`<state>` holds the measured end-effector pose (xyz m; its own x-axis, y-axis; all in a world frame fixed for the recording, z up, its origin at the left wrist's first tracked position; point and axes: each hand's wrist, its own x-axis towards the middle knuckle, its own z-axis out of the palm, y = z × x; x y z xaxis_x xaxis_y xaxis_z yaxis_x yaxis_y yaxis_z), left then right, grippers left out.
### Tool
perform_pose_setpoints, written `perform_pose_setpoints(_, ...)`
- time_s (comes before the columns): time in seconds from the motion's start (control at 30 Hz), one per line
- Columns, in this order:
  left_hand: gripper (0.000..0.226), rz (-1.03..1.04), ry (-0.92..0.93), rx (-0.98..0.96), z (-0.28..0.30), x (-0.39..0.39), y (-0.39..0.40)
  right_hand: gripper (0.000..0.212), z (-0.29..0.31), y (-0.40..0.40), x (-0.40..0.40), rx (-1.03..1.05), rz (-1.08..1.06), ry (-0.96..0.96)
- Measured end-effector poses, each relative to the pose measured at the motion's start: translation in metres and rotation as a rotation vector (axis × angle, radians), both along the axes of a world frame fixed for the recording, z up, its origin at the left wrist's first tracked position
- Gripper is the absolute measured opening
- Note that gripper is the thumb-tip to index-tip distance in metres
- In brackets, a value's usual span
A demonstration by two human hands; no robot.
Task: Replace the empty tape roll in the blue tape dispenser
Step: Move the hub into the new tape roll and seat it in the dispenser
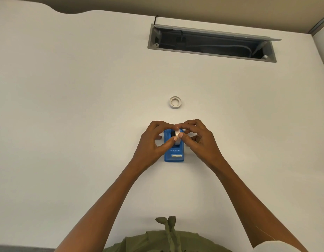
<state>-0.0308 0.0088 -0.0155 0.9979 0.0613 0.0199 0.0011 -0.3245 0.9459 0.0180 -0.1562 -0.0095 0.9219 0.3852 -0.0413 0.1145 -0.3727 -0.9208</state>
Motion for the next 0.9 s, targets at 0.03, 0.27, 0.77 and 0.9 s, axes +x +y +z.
perform_pose_setpoints(0.03, 0.022, -0.001, 0.007, 0.002, -0.001, 0.000, 0.001, 0.025, 0.001, 0.000, 0.000, 0.001, -0.003, 0.007)
perform_pose_setpoints(0.27, 0.028, 0.009, 0.028, 0.002, 0.000, 0.003, 0.002, 0.027, 0.003, -0.003, -0.010, 0.077, -0.023, 0.045)
perform_pose_setpoints(0.77, 0.037, -0.010, 0.030, 0.031, -0.001, 0.001, 0.002, 0.030, 0.000, -0.001, -0.008, 0.047, -0.018, -0.004)
perform_pose_setpoints(0.9, 0.040, -0.011, 0.021, 0.012, 0.000, 0.001, 0.002, 0.027, 0.004, 0.000, -0.007, 0.075, -0.041, 0.046)
